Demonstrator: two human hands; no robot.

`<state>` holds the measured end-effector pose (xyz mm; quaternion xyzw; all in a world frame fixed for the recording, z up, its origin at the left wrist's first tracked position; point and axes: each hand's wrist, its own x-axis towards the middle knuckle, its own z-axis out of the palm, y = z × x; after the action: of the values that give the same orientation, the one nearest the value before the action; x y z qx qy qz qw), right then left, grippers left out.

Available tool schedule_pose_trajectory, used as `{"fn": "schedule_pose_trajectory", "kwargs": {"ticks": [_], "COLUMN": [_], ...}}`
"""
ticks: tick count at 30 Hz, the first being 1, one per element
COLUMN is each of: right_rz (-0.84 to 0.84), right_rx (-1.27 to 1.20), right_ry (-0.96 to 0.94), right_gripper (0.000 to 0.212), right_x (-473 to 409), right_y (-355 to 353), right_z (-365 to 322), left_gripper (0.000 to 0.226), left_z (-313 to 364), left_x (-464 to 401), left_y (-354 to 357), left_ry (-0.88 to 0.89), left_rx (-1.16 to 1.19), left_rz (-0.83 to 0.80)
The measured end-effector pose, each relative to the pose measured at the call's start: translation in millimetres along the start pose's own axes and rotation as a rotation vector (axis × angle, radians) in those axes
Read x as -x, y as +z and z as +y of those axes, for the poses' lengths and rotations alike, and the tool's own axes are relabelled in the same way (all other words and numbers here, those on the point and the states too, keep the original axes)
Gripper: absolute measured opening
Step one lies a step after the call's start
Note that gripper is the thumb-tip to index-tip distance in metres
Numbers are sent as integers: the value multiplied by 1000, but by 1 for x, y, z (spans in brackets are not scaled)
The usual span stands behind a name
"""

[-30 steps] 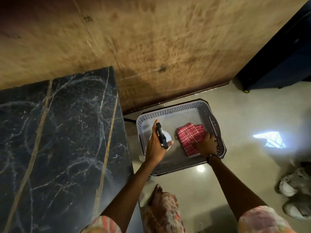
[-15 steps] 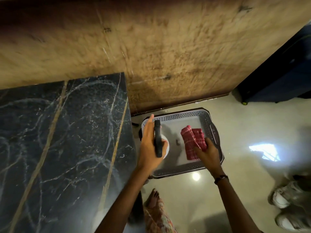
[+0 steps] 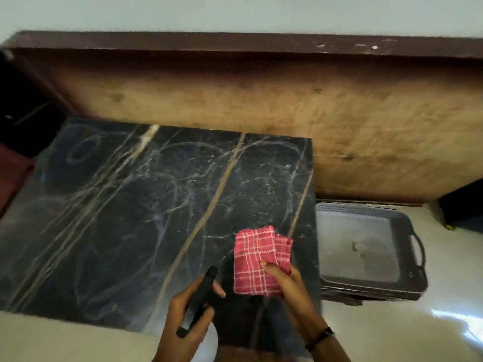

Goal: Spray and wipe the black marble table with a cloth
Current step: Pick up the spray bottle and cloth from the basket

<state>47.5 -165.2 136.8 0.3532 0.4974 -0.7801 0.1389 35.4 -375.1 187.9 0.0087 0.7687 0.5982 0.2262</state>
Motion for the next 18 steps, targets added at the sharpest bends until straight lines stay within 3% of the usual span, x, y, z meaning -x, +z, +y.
{"fn": "schedule_pose_trajectory", "kwargs": {"ticks": [3,7,9,12,18], "right_rz": [-75,-181,-198,-196,-169], "right_rx": [-86,-138,-137,-161,89], "right_ry": [106,212,249,280,206], "right_gripper": [35,37,41,47,50], "right_x": [-4,-9,-16,-21,-34], "right_y": [76,170,195,235,272], "right_z": [33,76,90,105,121], "left_gripper": [14,10,20,60,51], "left_z": [-21,-59,-72,-95,-121], "left_x": [19,28,27,26,17], "left_y": [-56,-120,-138,-172,-201], "left_ry": [-63,-147,-141,-175,-235], "left_rx": [-70,-188,-226,-233,-283], "left_rz": [35,114,105,132,193]}}
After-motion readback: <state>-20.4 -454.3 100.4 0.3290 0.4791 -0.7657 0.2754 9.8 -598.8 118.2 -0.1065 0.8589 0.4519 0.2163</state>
